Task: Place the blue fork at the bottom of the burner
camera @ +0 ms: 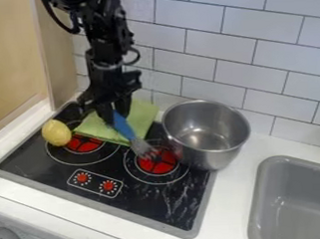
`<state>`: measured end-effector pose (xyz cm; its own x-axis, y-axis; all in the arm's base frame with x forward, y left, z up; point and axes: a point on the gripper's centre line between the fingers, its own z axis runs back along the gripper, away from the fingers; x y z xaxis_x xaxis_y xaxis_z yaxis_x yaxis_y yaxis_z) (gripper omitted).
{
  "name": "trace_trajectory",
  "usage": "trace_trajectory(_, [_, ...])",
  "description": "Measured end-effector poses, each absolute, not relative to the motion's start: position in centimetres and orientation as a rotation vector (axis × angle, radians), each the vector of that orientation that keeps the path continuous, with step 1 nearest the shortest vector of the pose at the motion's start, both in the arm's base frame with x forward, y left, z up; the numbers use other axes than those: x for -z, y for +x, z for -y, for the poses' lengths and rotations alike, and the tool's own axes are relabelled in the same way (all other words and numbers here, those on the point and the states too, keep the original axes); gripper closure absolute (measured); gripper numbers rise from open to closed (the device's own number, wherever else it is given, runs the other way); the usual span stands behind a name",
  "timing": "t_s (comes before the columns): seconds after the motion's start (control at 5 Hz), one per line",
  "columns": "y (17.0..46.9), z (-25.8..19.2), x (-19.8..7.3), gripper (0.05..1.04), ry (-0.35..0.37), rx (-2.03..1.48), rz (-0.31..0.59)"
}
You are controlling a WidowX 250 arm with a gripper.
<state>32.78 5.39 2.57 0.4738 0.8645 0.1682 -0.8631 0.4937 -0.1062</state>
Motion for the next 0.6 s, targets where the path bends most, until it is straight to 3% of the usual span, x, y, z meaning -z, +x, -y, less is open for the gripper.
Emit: trace_trajectory(0.6, [33.0,-5.2,-8.4,0.773,-0.078,-1.039,0.342])
